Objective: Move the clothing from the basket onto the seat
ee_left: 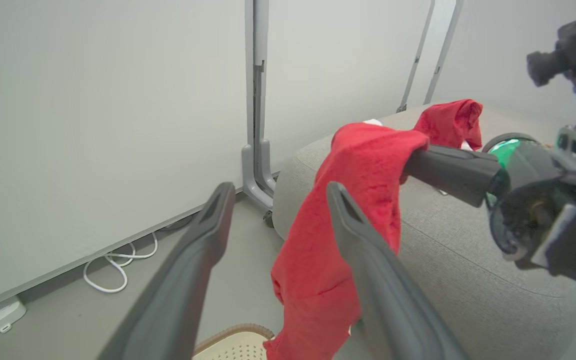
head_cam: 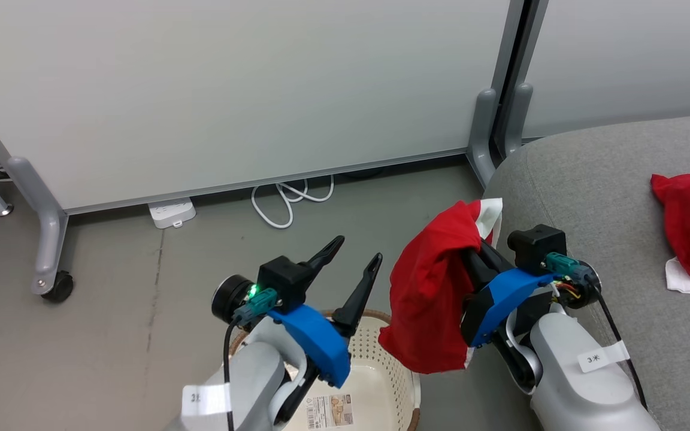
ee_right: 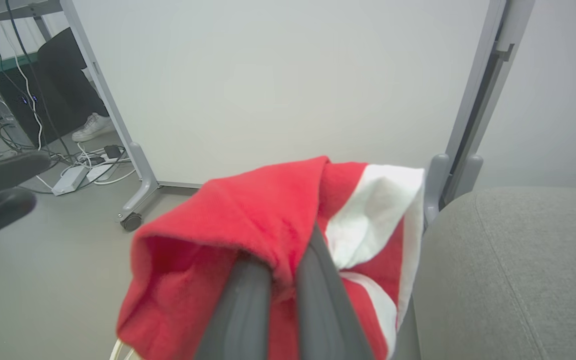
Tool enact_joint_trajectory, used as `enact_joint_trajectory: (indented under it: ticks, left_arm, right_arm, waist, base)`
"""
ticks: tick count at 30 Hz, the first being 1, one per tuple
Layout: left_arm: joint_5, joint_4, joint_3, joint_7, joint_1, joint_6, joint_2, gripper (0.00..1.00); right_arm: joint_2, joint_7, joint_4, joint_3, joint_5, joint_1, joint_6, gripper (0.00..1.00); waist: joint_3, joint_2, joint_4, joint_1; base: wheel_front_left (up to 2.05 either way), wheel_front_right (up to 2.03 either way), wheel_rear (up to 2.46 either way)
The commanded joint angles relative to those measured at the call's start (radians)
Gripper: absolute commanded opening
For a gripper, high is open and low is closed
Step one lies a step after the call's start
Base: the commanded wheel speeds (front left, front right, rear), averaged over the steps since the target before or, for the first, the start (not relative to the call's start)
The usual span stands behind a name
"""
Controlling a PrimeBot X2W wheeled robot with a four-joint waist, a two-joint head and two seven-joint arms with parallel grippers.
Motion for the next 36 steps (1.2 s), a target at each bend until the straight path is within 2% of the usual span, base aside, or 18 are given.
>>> enact_joint_trajectory:
  ticks: [1,9,15,22,36]
  left_arm:
    - [0.029,-0.031,0.042,-0.005,0.042,0.002,0.012,1.0]
    - [0.141,-0.158,0.237,-0.005,0.214,-0.001,0.042,1.0]
    - [0.204,-0.185,0.329,-0.005,0.295,-0.002,0.042,1.0]
    - [0.234,-0.213,0.366,-0.005,0.323,-0.003,0.035,1.0]
    - [0.243,-0.22,0.362,-0.005,0.332,-0.003,0.03,1.0]
  right_arm:
    - [-0.002,-0.005,-0.012,-0.008,-0.005,-0.004,0.0,0.0]
    - [-0.002,0.007,-0.055,-0.032,-0.013,0.011,0.0,0.0]
    - [-0.002,0.019,-0.086,-0.05,-0.022,0.023,0.0,0.0]
    - [-0.002,0.031,-0.116,-0.064,-0.03,0.036,0.0,0.0]
    - [-0.002,0.045,-0.141,-0.07,-0.034,0.055,0.0,0.0]
  waist:
    - [0.004,0.0,0.003,-0.0001]
    - [0.015,0.0,0.008,-0.0001]
    - [0.023,0.0,0.011,-0.0001]
    - [0.033,0.0,0.013,-0.0001]
    - [0.028,0.0,0.001,-0.0001]
  base:
    - [0.0,0.0,0.0]
    - [0.0,0.0,0.0]
    - [0.0,0.0,0.0]
    - [0.0,0.0,0.0]
    - [0.0,0.0,0.0]
